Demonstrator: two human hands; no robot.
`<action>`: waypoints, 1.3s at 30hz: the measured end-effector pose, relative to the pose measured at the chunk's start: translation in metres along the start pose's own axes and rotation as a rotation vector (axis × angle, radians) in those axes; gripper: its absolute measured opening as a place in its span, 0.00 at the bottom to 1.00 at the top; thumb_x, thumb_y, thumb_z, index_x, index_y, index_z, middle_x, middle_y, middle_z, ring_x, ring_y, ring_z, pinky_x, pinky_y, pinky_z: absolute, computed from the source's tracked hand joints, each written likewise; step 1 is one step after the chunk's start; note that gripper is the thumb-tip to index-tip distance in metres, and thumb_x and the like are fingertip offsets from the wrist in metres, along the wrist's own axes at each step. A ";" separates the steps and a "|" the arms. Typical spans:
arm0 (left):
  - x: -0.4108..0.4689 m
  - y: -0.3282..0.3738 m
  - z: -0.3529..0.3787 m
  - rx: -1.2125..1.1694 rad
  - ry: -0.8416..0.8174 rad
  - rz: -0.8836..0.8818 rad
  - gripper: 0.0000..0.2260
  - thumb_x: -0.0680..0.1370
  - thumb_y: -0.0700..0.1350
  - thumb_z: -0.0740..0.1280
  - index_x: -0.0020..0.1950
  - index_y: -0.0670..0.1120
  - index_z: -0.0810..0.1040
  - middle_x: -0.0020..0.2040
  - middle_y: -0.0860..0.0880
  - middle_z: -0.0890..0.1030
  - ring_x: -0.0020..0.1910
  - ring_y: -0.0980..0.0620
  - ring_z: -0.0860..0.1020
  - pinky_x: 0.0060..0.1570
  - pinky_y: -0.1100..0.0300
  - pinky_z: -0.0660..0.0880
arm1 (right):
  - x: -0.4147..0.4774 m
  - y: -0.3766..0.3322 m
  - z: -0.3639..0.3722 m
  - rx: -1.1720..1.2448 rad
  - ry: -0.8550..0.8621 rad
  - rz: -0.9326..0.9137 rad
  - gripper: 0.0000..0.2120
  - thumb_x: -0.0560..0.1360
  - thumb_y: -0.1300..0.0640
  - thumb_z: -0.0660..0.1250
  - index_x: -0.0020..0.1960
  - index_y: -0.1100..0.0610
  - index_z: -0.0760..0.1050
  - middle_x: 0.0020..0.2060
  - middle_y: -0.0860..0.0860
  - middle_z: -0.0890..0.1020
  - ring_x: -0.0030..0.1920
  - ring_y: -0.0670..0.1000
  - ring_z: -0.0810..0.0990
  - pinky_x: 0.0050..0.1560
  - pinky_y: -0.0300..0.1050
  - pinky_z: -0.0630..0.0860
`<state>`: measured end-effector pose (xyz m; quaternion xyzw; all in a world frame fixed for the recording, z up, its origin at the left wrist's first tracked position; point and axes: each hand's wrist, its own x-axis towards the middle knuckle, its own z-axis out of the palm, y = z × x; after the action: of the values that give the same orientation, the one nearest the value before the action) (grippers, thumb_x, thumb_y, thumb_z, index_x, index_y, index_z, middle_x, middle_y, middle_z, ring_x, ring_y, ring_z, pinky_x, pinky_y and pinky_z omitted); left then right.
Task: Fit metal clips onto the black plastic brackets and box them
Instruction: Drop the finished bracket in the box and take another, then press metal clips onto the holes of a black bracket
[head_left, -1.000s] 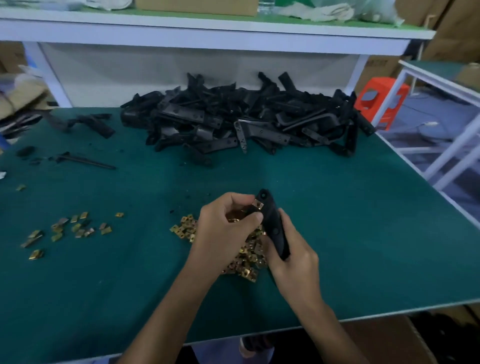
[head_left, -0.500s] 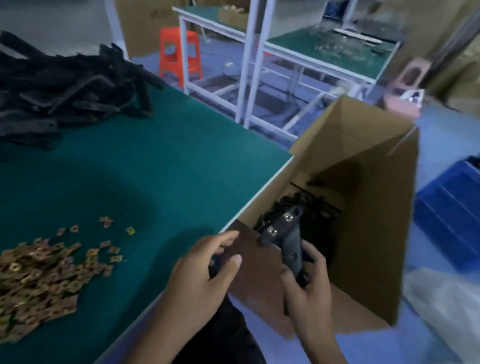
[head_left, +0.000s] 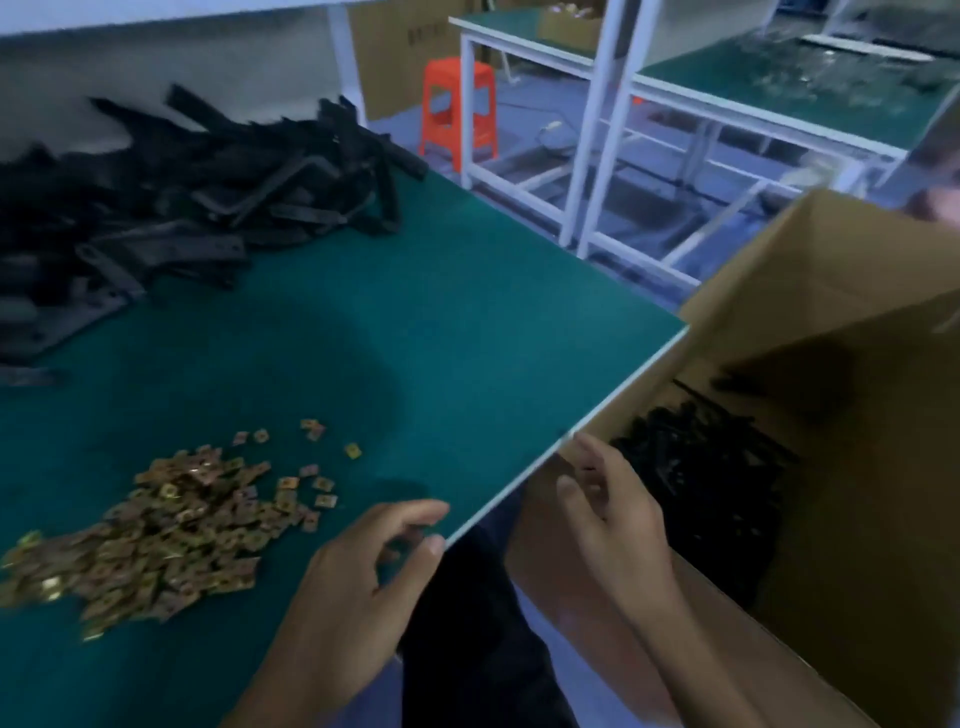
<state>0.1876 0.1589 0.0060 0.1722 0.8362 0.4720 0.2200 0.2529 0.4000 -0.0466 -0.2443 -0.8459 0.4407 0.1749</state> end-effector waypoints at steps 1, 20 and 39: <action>0.000 -0.002 -0.011 -0.005 0.020 -0.024 0.10 0.81 0.57 0.65 0.58 0.72 0.77 0.57 0.73 0.77 0.56 0.73 0.74 0.51 0.70 0.72 | 0.002 -0.019 0.017 0.010 -0.022 -0.094 0.19 0.80 0.53 0.67 0.70 0.45 0.73 0.59 0.41 0.80 0.59 0.42 0.78 0.60 0.43 0.75; 0.100 -0.132 -0.282 -0.061 1.077 -0.536 0.31 0.77 0.55 0.72 0.72 0.38 0.67 0.66 0.38 0.76 0.66 0.36 0.73 0.68 0.39 0.69 | -0.003 -0.111 0.153 0.041 -0.144 -0.520 0.05 0.70 0.57 0.72 0.43 0.49 0.85 0.33 0.41 0.80 0.36 0.37 0.78 0.36 0.21 0.68; -0.022 -0.024 -0.179 -0.374 0.479 0.202 0.05 0.82 0.46 0.66 0.51 0.49 0.81 0.43 0.50 0.78 0.43 0.52 0.74 0.46 0.55 0.73 | -0.018 -0.133 0.135 0.390 -0.262 -0.334 0.29 0.73 0.26 0.59 0.71 0.37 0.68 0.62 0.35 0.77 0.62 0.43 0.77 0.57 0.34 0.74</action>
<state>0.1098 0.0084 0.0720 0.0952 0.7417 0.6639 -0.0033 0.1636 0.2352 -0.0119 -0.0046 -0.7891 0.5878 0.1780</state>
